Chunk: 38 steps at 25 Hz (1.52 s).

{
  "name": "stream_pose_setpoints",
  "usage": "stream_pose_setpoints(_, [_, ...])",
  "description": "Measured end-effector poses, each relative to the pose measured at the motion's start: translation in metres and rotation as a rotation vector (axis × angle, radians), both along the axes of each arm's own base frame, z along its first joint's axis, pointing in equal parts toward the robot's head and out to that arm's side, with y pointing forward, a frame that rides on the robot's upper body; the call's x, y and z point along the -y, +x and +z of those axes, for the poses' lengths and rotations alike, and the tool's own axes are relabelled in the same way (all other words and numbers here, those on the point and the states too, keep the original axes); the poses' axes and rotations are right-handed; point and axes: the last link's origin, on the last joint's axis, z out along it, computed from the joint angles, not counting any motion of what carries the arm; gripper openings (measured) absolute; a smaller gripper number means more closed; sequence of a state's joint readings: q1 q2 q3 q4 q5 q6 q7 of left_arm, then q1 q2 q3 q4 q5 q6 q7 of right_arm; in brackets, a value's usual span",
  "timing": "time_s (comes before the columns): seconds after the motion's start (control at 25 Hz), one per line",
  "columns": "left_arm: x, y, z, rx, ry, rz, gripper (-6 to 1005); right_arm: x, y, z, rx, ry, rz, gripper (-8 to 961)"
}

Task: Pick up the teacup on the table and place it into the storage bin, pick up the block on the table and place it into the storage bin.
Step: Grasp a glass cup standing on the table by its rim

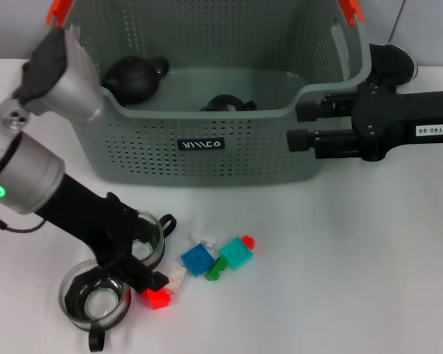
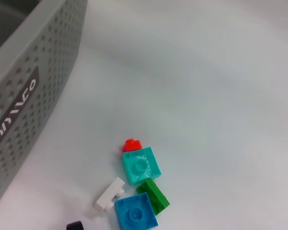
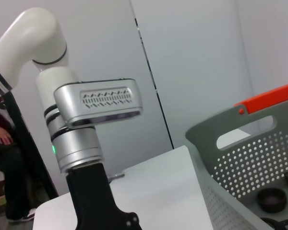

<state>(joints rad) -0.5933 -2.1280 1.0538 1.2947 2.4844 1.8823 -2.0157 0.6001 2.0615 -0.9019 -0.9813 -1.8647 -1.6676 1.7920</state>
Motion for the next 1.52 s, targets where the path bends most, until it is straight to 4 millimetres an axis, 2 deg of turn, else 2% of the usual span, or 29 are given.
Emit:
stream_pose_setpoints(0.72, [-0.008, 0.009, -0.02, -0.088, 0.065, 0.094, 874, 0.002, 0.006, 0.003, 0.019, -0.001, 0.028, 647])
stream_pose_setpoints(1.52, [-0.012, 0.005, -0.036, -0.205, 0.121, 0.133, 875, 0.003, 0.01, -0.002, 0.015, -0.003, 0.033, 645])
